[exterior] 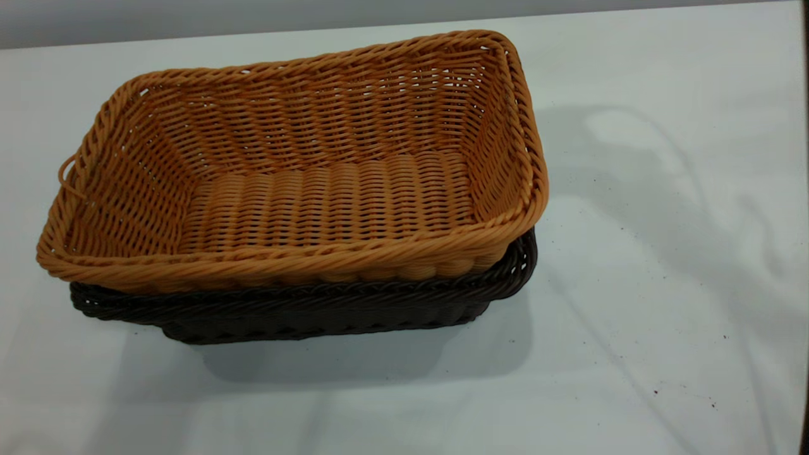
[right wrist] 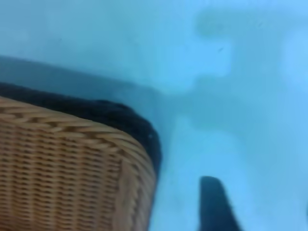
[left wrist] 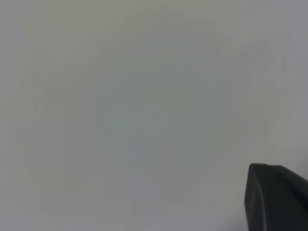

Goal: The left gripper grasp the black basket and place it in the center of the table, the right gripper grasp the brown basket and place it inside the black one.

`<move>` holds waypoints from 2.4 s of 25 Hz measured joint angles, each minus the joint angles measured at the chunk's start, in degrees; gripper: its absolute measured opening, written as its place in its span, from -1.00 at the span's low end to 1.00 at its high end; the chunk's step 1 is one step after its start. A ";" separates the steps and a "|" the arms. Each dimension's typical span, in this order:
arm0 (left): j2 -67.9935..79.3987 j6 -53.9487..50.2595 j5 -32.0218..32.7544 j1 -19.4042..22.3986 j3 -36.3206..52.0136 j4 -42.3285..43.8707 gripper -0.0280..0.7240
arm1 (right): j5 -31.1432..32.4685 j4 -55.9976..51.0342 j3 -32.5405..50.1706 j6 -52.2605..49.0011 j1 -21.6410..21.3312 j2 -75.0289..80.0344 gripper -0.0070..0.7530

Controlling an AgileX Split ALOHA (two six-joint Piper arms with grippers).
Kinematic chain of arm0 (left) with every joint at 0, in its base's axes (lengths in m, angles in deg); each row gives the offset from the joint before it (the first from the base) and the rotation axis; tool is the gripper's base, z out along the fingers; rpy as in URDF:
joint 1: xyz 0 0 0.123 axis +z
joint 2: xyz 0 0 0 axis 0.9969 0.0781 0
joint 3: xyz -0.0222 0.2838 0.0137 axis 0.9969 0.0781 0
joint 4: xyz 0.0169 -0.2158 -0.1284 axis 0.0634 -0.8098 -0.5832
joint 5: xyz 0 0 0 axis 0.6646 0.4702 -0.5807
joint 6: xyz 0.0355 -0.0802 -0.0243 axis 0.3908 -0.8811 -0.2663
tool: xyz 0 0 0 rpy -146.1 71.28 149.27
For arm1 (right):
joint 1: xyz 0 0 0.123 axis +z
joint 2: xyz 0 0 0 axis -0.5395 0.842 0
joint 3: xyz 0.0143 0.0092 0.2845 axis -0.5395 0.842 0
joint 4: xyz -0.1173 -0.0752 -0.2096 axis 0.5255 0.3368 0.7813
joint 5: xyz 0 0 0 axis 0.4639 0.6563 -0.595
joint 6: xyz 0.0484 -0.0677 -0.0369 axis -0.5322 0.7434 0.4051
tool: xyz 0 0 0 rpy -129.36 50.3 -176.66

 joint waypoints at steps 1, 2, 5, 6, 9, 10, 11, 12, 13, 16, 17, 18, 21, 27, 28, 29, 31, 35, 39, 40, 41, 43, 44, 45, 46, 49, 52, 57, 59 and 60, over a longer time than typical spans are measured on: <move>-0.06 -0.60 1.08 0.00 0.00 -0.33 -0.93 | 0.00 0.39 0.00 0.59 0.00 -1.33 -0.23; -0.36 -1.22 1.78 -0.05 0.00 -0.58 -0.93 | 0.00 0.85 0.15 1.22 0.00 -2.59 -0.41; -1.60 -2.21 2.25 -0.05 0.00 -2.52 -0.93 | 0.00 1.31 0.23 2.87 0.00 -7.41 -0.85; -2.15 -2.91 2.21 -0.05 0.00 -3.60 -0.93 | 0.00 1.31 0.23 2.88 0.00 -9.30 -0.91; -4.13 -2.97 2.90 -0.09 0.00 -7.20 -0.93 | 0.00 1.35 0.23 3.00 0.00 -14.81 -0.97; -5.03 -2.97 3.64 -0.09 0.00 -8.60 -0.93 | 0.00 1.35 0.23 3.38 0.00 -16.84 -0.98; -6.03 -2.97 4.67 -0.09 0.00 -9.90 -0.93 | 0.00 1.37 0.23 3.81 0.00 -18.87 -0.98; -6.99 -2.97 5.64 -0.09 0.00 -11.34 -0.93 | 0.00 1.37 0.23 4.01 0.00 -20.61 -0.98; -8.22 -2.97 6.51 -0.09 0.00 -12.84 -0.93 | 0.00 1.37 0.23 4.03 0.00 -22.68 -0.98; -12.25 -2.54 9.65 -0.09 0.00 -17.44 -0.93 | 0.00 1.37 0.23 4.03 0.00 -28.60 -0.98; -13.78 -1.92 10.55 -0.09 0.00 -19.14 -0.93 | 0.00 1.37 0.34 4.03 0.00 -30.68 -0.98; -15.36 -1.08 11.40 -0.09 0.00 -20.67 -0.93 | 0.00 1.37 0.72 4.03 0.00 -32.76 -0.98; -19.79 2.64 14.14 -0.09 0.00 -27.40 -0.93 | 0.00 0.90 3.58 4.24 0.00 -38.49 -0.98; -27.35 11.74 19.59 -0.09 0.00 -41.85 -0.93 | 0.00 0.18 13.34 4.64 0.00 -50.20 -0.98; -28.46 13.73 19.42 -0.09 0.00 -44.38 -0.93 | 0.00 0.13 15.25 4.64 0.00 -52.26 -0.98; -29.57 15.81 19.36 -0.09 0.00 -46.54 -0.93 | 0.00 0.12 17.12 4.64 0.00 -54.30 -0.98; -31.60 19.53 19.36 -0.09 0.00 -51.77 -0.93 | -0.05 0.16 20.40 4.84 0.00 -58.05 -0.98; -35.35 26.52 19.36 -0.09 0.00 -61.06 -0.93 | -0.09 0.46 26.43 6.13 0.00 -65.60 -0.98; -38.72 31.04 19.36 -0.09 0.00 -66.61 -0.93 | -0.09 0.46 31.79 7.55 0.00 -72.90 -0.98; -39.61 31.59 19.31 -0.09 0.00 -66.97 -0.93 | -0.09 0.46 33.21 7.74 0.00 -74.74 -0.98; -40.41 31.83 19.25 -0.09 0.00 -66.98 -0.93 | -0.09 0.46 34.39 7.74 0.00 -76.33 -0.98; -42.47 31.83 19.20 -0.09 0.00 -66.98 -0.93 | -0.11 0.46 37.39 7.74 0.00 -80.21 -0.98; -43.41 31.83 19.20 -0.09 0.00 -67.42 -0.93 | -0.11 0.46 38.98 7.86 0.00 -82.16 -0.98; -44.53 32.19 19.20 -0.09 0.00 -68.29 -0.93 | -0.11 0.46 40.40 7.93 0.00 -83.78 -0.98; -45.69 33.25 19.20 -0.09 0.00 -69.69 -0.93 | -0.11 0.46 42.16 8.02 0.00 -85.77 -0.98; -48.83 37.52 19.13 -0.09 0.48 -75.01 -0.93 | -0.16 -0.34 47.35 8.06 0.00 -91.32 -0.98; -51.82 41.98 19.01 -0.09 2.98 -80.93 -0.93 | -0.16 -0.63 52.44 8.06 0.00 -96.64 -0.98; -56.34 44.52 19.06 -0.09 11.14 -85.23 -0.93 | -1.12 -1.88 60.17 9.12 0.00 -104.67 -0.98; -57.70 45.08 19.06 -0.09 14.57 -85.23 -0.93 | -3.74 -2.86 62.75 10.49 0.00 -107.39 -0.98; -58.26 45.10 19.06 -0.09 16.37 -84.91 -0.93 | -4.23 -3.18 64.09 11.03 0.00 -108.35 -0.98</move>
